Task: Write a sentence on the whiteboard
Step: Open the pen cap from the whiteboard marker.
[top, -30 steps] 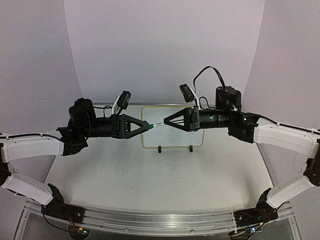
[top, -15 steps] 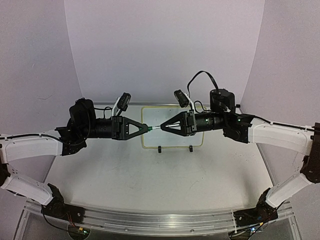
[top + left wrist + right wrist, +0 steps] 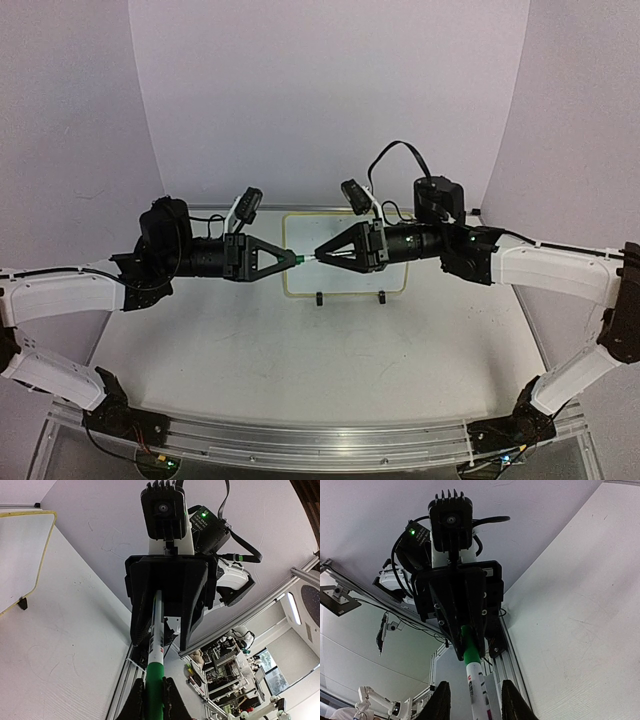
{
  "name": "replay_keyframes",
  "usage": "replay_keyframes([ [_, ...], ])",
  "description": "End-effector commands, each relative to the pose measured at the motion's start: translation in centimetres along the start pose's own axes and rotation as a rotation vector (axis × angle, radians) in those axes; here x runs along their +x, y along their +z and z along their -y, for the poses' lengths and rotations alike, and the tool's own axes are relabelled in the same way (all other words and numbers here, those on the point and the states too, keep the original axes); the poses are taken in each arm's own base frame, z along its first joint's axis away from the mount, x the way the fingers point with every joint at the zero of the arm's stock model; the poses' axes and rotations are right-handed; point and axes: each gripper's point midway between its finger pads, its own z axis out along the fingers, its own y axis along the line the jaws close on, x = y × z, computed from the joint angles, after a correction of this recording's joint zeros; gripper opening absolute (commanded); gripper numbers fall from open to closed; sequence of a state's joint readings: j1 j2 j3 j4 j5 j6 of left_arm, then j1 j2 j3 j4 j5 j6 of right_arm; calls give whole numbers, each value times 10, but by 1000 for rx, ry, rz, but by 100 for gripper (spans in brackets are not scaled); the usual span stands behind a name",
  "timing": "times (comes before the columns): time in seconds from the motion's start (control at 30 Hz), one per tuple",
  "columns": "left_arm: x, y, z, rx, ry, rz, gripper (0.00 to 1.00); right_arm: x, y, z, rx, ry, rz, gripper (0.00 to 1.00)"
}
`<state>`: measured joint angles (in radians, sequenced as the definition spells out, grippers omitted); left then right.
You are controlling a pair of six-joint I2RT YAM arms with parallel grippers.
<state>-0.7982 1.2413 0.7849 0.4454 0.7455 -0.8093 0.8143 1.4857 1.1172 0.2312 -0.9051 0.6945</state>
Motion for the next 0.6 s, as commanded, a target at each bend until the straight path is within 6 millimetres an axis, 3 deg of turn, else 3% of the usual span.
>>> replay_keyframes([
  [0.0,-16,-4,28,62,71,34,0,-12,3,-24,-66,-51,21,32],
  [0.3,-15,-3,27,58,65,25,0,-5,11,-22,-68,-41,1,17],
  [0.47,-14,-4,25,50,62,23,0,-10,10,-29,-97,-52,31,1],
  [0.57,-16,-7,25,33,67,44,0,-10,8,-34,-129,-60,48,0],
])
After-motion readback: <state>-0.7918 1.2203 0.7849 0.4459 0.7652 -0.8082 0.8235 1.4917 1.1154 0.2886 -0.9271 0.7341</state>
